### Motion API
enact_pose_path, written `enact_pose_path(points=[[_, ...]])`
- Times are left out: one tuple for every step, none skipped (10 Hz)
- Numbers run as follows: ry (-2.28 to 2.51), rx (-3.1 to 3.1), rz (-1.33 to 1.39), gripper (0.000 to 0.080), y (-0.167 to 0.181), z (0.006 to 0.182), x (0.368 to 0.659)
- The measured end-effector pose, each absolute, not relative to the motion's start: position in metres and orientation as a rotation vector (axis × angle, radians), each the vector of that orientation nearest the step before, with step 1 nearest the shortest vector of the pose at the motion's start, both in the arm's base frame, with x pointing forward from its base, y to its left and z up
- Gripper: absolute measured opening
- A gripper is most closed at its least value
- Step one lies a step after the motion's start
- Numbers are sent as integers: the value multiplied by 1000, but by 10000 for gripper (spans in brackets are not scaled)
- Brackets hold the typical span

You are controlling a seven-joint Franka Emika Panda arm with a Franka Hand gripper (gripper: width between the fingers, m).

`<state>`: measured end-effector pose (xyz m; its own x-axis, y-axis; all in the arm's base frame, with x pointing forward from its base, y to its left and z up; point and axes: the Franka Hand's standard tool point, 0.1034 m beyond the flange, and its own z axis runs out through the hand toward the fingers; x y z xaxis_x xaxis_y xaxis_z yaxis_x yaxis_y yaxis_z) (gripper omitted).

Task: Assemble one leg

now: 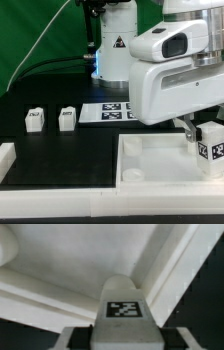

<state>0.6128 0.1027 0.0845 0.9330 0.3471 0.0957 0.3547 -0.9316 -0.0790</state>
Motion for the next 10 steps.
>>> enact_pose_path(points=[[-551, -2994, -123, 294, 103, 85, 613], [-522, -2997, -121, 294, 103, 85, 613], [-373, -3015, -114, 294, 103, 85, 613], [-198, -3022, -104, 294, 104, 84, 612], [-12, -3020, -104, 294, 106, 84, 613], [251, -2995, -96, 294, 109, 84, 613], [427, -2964, -84, 294, 110, 84, 613], [555, -2931, -76, 294, 110, 83, 614], [777, -2865, -56, 294, 111, 83, 614], [982, -2791, -34, 294, 111, 83, 614]])
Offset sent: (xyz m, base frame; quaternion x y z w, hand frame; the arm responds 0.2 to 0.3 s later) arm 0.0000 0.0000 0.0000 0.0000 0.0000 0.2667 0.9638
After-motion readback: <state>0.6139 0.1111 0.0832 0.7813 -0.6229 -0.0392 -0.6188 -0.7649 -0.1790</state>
